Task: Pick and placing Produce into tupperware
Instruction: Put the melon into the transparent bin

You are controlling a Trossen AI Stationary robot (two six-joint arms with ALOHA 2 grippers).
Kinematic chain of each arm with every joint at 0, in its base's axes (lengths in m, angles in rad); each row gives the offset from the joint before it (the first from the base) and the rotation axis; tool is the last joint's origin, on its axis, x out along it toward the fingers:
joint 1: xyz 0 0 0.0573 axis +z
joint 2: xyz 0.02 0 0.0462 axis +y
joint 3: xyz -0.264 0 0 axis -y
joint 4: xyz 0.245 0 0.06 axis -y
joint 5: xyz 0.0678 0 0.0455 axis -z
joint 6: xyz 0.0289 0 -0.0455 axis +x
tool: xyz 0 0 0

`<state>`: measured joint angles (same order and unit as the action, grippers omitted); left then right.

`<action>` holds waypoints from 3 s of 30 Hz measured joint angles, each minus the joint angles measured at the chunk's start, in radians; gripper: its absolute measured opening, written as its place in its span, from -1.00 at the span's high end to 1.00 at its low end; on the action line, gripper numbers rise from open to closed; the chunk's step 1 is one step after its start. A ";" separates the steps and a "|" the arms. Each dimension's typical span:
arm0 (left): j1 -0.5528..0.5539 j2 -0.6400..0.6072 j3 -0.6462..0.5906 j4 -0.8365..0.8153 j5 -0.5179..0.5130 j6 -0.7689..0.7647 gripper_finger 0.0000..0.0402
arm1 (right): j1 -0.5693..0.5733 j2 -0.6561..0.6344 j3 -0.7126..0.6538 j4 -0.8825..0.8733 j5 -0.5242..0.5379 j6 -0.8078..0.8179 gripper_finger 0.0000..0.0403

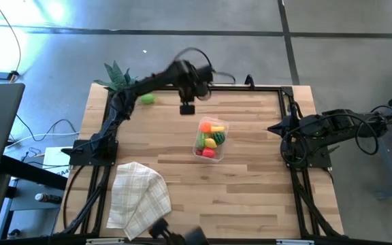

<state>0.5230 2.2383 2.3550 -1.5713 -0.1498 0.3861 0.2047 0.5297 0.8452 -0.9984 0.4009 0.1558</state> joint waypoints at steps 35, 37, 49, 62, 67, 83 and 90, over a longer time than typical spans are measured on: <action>0.400 -0.086 -0.416 0.045 -0.140 0.062 1.00 | 0.000 0.000 0.000 0.012 0.096 0.340 0.94; 0.403 -0.120 -0.484 0.096 -0.150 0.055 1.00 | 0.000 0.000 0.000 0.012 0.095 0.338 0.94; 0.407 -0.205 -0.617 0.221 -0.149 0.001 1.00 | 0.000 0.000 0.000 0.012 0.096 0.341 0.94; 0.452 -0.202 -0.742 0.329 -0.128 0.000 1.00 | 0.000 0.000 0.000 0.012 0.096 0.340 0.94; 0.452 -0.202 -0.788 0.347 -0.127 0.020 1.00 | 0.000 0.000 0.000 0.012 0.096 0.339 0.94; 0.452 -0.202 -0.828 0.348 -0.115 0.055 1.00 | 0.000 0.000 0.000 0.012 0.096 0.336 0.94; 0.452 -0.202 -0.828 0.350 -0.130 0.028 1.00 | 0.000 0.000 0.000 0.012 0.096 0.336 0.94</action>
<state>0.9752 2.0361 1.5272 -1.2216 -0.2798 0.4145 0.2049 0.5297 0.8452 -0.9864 0.4973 0.4922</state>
